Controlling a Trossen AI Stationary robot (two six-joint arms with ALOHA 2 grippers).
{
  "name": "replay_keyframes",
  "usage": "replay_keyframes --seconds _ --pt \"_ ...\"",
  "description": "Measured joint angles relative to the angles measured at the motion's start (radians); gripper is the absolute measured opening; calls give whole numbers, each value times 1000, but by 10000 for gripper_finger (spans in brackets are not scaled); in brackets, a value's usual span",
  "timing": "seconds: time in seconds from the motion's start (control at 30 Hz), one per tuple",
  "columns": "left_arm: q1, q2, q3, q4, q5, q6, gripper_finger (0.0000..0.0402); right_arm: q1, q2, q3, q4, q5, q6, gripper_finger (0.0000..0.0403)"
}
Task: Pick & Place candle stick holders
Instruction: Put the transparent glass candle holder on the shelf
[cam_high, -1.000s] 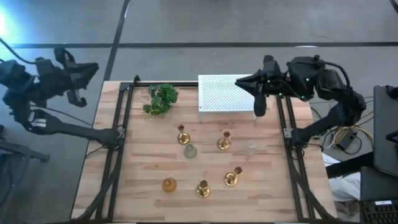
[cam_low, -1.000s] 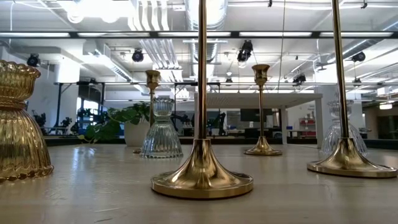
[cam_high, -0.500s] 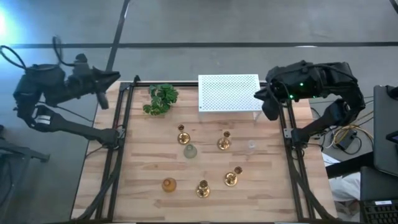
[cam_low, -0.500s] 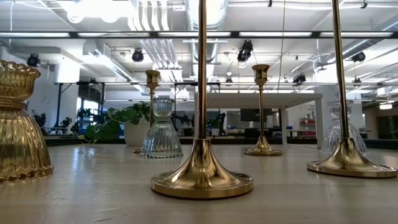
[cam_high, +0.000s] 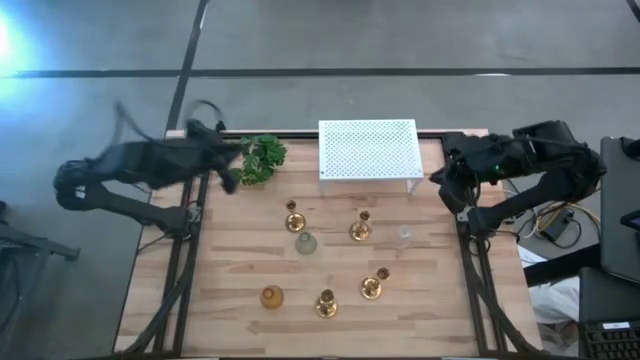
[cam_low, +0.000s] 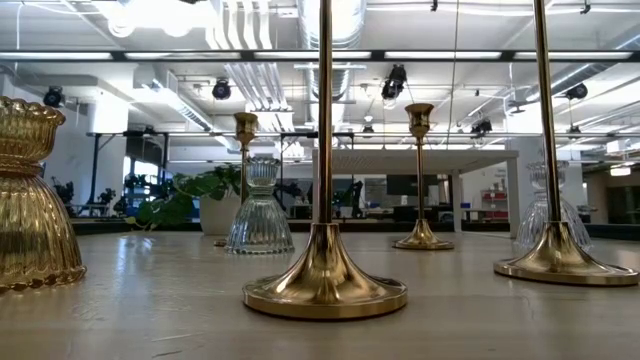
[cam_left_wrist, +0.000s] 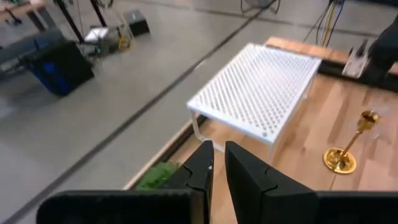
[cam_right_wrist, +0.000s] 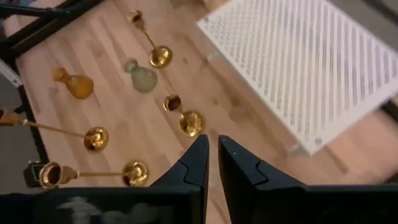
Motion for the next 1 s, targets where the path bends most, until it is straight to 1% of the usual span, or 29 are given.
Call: replay_keyframes --seconds 0.1,0.2,0.27,0.4,0.5,0.67,0.73,0.83,0.9,1.0 --pt "-3 -4 -98 81 8 -4 46 68 -39 -91 1 96 124 34" --pt "-9 -57 -168 172 5 -2 46 152 -61 -182 4 247 279 33" --pt "-19 -102 -211 192 1 0 46 208 -63 -239 15 350 379 33" --pt "-50 -223 -285 233 10 15 43 302 -41 -348 51 514 569 33" --pt "-63 -349 -346 313 21 58 35 349 -7 -414 55 588 705 33" --pt "-65 -551 -488 447 128 67 14 383 63 -496 57 606 905 33" --pt "-64 -632 -547 501 145 53 8 387 91 -517 56 607 972 33" --pt "-65 -714 -645 520 180 35 4 390 121 -539 54 600 1031 33" --pt "-65 -759 -694 552 179 34 7 390 130 -551 31 570 1076 33" --pt "-64 -800 -767 579 171 50 19 388 127 -570 -4 461 1126 33"
